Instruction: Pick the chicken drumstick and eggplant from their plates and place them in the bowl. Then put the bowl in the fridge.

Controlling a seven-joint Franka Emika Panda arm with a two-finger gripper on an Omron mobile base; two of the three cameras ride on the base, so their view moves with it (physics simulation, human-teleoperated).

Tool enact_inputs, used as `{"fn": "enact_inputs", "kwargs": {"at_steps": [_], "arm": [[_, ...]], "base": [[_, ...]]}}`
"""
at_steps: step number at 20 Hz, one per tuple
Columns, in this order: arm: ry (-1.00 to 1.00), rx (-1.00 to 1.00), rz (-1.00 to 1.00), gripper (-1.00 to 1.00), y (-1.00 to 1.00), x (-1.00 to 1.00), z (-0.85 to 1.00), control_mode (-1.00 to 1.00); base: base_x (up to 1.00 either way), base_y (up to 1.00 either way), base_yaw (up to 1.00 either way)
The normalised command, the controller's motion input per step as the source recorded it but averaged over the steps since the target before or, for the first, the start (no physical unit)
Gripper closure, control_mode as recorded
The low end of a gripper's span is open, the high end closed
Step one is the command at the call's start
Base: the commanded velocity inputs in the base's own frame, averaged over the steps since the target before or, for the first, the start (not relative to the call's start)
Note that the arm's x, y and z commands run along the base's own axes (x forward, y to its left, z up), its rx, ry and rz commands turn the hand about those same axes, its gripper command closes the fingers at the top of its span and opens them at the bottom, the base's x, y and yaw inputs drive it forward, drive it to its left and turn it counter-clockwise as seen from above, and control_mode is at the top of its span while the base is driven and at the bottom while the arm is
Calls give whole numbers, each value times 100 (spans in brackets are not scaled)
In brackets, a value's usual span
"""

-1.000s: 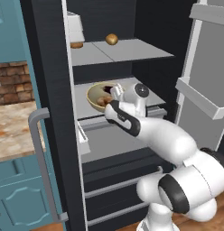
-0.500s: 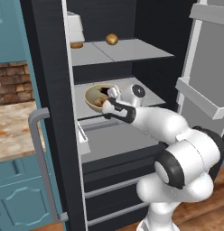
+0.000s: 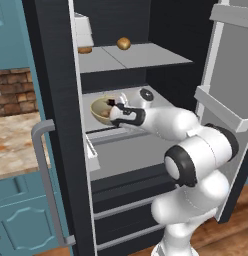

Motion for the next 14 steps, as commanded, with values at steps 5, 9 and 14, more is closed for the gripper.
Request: {"fn": "enact_inputs", "kwargs": {"at_steps": [5, 9, 14], "arm": [[0, 0, 3, 100, 4, 32, -11, -100], [-1, 0, 0, 100, 1, 30, -17, -100], [0, 0, 0, 100, 5, 40, -12, -100]], "base": [[0, 0, 0], [0, 0, 0], [0, 0, 0]]}}
